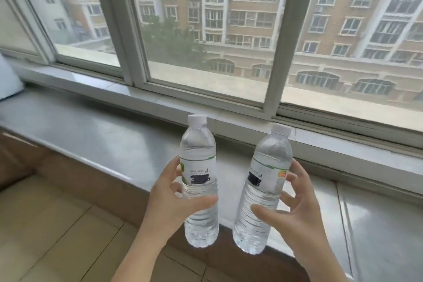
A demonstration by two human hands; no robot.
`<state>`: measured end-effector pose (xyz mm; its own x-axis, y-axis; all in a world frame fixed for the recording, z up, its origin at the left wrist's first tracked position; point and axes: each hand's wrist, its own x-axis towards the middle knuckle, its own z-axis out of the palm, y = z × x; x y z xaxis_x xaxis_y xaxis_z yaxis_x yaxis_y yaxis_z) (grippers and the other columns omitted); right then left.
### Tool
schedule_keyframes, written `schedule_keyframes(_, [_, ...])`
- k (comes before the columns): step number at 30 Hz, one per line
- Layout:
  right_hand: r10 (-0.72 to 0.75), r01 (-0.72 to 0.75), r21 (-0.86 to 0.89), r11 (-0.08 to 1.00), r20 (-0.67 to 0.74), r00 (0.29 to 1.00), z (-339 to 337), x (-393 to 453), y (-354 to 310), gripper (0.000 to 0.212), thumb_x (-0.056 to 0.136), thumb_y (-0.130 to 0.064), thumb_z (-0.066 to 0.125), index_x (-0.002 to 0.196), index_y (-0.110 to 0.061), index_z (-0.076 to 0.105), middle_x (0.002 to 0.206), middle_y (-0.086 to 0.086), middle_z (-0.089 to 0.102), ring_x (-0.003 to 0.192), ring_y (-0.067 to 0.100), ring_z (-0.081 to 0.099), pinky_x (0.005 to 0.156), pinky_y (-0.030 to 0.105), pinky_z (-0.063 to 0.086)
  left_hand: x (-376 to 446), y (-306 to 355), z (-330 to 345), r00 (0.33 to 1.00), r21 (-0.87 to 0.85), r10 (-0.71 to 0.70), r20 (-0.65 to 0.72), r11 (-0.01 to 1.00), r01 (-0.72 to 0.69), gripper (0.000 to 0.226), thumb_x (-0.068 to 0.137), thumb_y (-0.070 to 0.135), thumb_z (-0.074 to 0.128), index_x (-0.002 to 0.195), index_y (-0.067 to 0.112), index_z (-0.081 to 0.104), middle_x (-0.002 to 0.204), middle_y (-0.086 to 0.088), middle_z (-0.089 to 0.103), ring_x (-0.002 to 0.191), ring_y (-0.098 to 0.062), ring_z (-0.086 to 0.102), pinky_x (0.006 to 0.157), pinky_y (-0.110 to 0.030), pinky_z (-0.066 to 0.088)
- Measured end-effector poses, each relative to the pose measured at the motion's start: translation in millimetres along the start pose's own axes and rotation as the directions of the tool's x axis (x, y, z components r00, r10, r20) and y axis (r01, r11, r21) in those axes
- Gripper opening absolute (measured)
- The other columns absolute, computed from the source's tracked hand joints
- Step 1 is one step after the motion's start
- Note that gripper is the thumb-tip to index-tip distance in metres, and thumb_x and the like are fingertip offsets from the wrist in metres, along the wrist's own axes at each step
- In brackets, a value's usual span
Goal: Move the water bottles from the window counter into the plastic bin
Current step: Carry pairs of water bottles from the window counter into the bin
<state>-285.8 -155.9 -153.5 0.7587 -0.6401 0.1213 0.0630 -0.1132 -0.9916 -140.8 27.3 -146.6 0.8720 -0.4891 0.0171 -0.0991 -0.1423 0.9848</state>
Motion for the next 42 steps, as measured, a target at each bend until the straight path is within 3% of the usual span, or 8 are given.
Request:
schedule_keyframes(3, [-0.02,0.019,0.003,1.0,0.127,0.992,70,2,-4,0.106,0.052,0.008,0.087,0.128,-0.052,0.043,0.123,0.0,0.053,0.105,0.022,0.064,0.063,0.035,0.059,-16,-11,-73,0.99,0.011,-0.015,-0.138,1.0,0.016,0.087,0.052,0.02,0.097,0.115,0.056,0.048,0.107,0.022,0.067,0.084,0.011,0.066,0.062,-0.011,0.052])
schedule_keyframes(10, [-0.08,0.06,0.061,0.996,0.405,0.911,250,-24,-21,0.107,0.051,0.015,0.085,0.122,-0.052,0.043,0.118,-0.003,0.057,0.091,0.009,0.07,0.061,0.029,0.058,-76,-32,-248,0.906,0.018,-0.031,-0.422,0.999,0.042,0.095,0.038,0.035,0.092,0.125,0.042,0.056,0.111,0.002,0.072,0.092,-0.017,0.072,0.079,-0.045,0.061])
schedule_keyframes(16, [-0.089,0.033,0.099,0.995,0.634,0.768,395,-62,-34,0.111,0.046,0.0,0.092,0.132,-0.047,0.042,0.123,0.002,0.057,0.103,0.026,0.067,0.071,0.041,0.06,-150,-48,-372,0.78,0.004,-0.046,-0.624,0.998,0.062,0.092,0.049,0.017,0.093,0.124,0.051,0.053,0.112,0.014,0.071,0.096,-0.003,0.07,0.077,-0.029,0.057])
schedule_keyframes(19, [-0.097,0.031,0.102,0.994,0.742,0.663,465,-82,-44,0.107,0.042,-0.009,0.091,0.13,-0.048,0.044,0.118,0.0,0.061,0.098,0.02,0.069,0.074,0.042,0.06,-182,-57,-419,0.674,-0.025,-0.068,-0.735,0.997,0.074,0.091,0.051,0.009,0.094,0.112,0.061,0.051,0.102,0.029,0.07,0.089,0.005,0.068,0.066,-0.016,0.054])
schedule_keyframes(23, [-0.115,0.014,0.123,0.992,0.866,0.486,552,-107,-55,0.103,0.049,0.01,0.086,0.125,-0.047,0.047,0.112,-0.003,0.062,0.09,0.011,0.07,0.059,0.028,0.058,-218,-70,-472,0.524,-0.075,-0.103,-0.846,0.994,0.075,0.091,0.044,0.019,0.094,0.112,0.061,0.05,0.103,0.039,0.064,0.089,0.01,0.064,0.074,-0.024,0.051])
schedule_keyframes(29, [-0.167,-0.009,0.173,0.985,0.963,0.211,682,-139,-65,0.098,0.054,0.026,0.077,0.122,-0.04,0.049,0.098,-0.006,0.066,0.082,0.014,0.072,0.056,0.021,0.055,-251,-90,-550,0.274,-0.122,-0.139,-0.952,0.99,0.078,0.097,0.033,0.036,0.09,0.12,0.055,0.049,0.106,0.027,0.07,0.09,0.003,0.069,0.073,-0.023,0.052])
schedule_keyframes(36, [-0.179,-0.016,0.179,0.984,0.982,-0.06,851,-180,-63,0.103,0.05,0.004,0.089,0.126,-0.05,0.045,0.109,-0.019,0.062,0.096,0.011,0.068,0.066,0.029,0.058,-277,-116,-657,-0.042,-0.138,-0.134,-0.99,0.984,0.112,0.095,0.035,0.034,0.092,0.118,0.057,0.052,0.11,0.013,0.073,0.097,-0.005,0.07,0.082,-0.032,0.055])
schedule_keyframes(42, [-0.155,-0.044,0.149,0.988,0.961,-0.228,965,-220,-79,0.101,0.053,0.008,0.087,0.127,-0.046,0.044,0.116,-0.015,0.059,0.093,0.0,0.065,0.056,0.017,0.054,-298,-121,-740,-0.224,-0.142,-0.113,-0.968,0.983,0.118,0.094,0.033,0.032,0.089,0.118,0.052,0.053,0.104,0.017,0.074,0.086,0.005,0.068,0.064,-0.005,0.048])
